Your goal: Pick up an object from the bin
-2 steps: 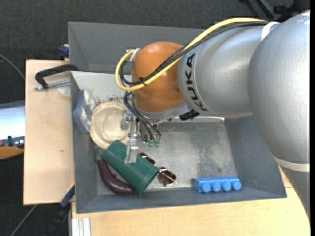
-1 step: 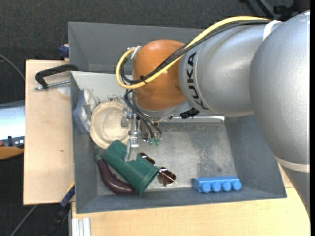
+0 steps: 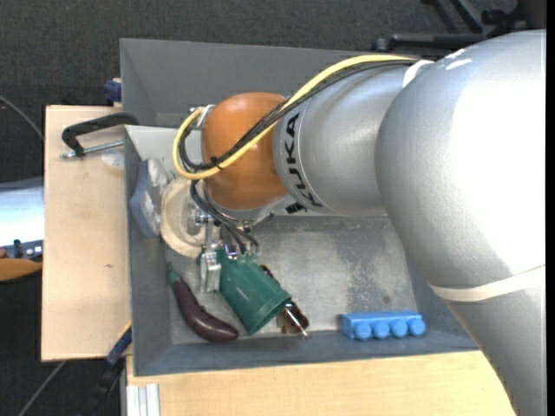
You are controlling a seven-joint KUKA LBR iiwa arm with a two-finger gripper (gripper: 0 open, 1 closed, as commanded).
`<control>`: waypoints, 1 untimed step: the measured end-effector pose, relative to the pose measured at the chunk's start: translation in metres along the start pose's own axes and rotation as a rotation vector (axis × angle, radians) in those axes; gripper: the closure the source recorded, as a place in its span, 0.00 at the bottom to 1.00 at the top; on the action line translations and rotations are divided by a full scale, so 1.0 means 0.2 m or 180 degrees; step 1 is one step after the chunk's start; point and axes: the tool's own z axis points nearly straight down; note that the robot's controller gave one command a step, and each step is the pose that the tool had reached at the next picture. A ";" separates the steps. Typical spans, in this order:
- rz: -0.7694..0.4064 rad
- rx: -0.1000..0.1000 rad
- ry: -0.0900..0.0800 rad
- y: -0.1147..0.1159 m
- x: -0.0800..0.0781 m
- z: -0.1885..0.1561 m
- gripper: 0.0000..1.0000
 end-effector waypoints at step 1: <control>0.0171 0.0004 -0.0011 0.03 -0.04 0.12 0.00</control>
Offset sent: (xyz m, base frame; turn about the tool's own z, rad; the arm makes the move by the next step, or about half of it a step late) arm -0.0546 -0.0434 -0.0273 0.0690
